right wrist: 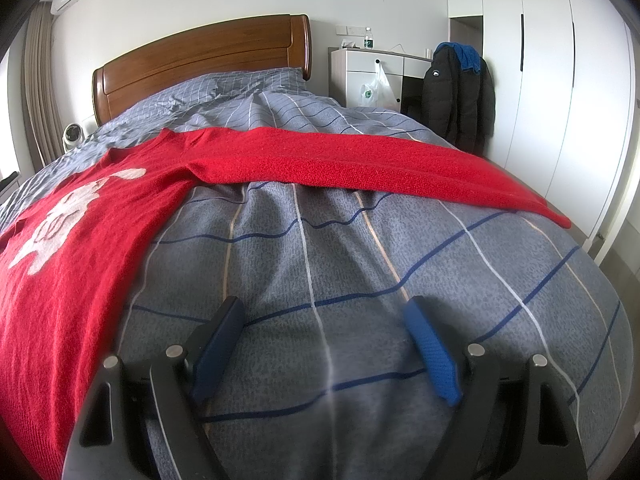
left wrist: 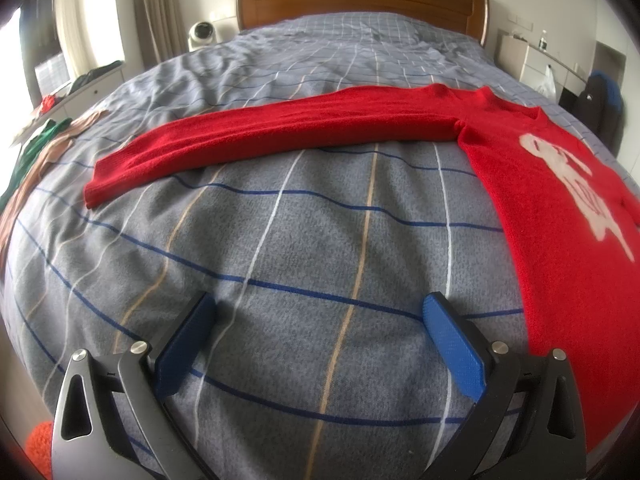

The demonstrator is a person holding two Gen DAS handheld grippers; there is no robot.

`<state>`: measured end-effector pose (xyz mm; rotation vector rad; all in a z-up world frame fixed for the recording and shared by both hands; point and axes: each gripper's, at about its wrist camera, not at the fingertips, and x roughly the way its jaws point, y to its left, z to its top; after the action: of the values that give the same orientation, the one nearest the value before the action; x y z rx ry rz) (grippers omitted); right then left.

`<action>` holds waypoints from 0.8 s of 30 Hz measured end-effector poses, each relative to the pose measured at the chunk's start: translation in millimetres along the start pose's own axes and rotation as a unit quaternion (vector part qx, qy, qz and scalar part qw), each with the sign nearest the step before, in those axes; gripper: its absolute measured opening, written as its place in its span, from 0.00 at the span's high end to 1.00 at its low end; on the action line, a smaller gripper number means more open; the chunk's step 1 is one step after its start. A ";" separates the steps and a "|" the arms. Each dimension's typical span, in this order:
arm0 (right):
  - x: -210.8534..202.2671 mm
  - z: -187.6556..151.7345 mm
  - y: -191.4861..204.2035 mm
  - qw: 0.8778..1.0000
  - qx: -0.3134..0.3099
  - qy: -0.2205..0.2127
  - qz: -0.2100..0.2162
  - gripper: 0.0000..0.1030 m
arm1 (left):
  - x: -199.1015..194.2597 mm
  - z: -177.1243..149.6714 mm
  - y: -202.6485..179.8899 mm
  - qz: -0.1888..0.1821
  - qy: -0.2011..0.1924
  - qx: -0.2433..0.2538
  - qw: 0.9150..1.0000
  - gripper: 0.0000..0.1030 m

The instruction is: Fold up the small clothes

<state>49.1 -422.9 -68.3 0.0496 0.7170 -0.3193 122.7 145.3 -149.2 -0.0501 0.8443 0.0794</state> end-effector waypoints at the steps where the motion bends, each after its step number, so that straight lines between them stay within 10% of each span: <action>1: -0.3 -0.1 0.9 1.000 0.000 0.000 0.000 0.20 | -0.1 -0.1 -0.3 0.000 0.000 0.000 1.000 0.00; 12: -2.2 7.2 0.3 1.000 -0.003 0.026 0.002 0.20 | -0.4 -0.4 0.6 -0.002 0.001 0.000 1.000 0.00; 16: -22.0 29.3 -39.7 0.992 0.084 0.043 0.084 0.21 | -1.2 -0.1 0.4 0.000 -0.001 0.002 1.000 0.00; 20: -33.6 45.0 -114.2 0.966 0.224 0.026 0.125 0.21 | -1.1 0.9 0.7 0.004 -0.002 0.002 1.000 0.00; 24: -4.1 37.5 -178.0 0.899 0.383 0.069 0.200 0.29 | -0.4 1.4 1.2 0.005 -0.005 0.003 1.000 0.00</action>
<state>16.0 -596.8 -25.9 0.9682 0.6647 -0.1863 123.4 146.6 -148.0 -0.0395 0.8357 0.0856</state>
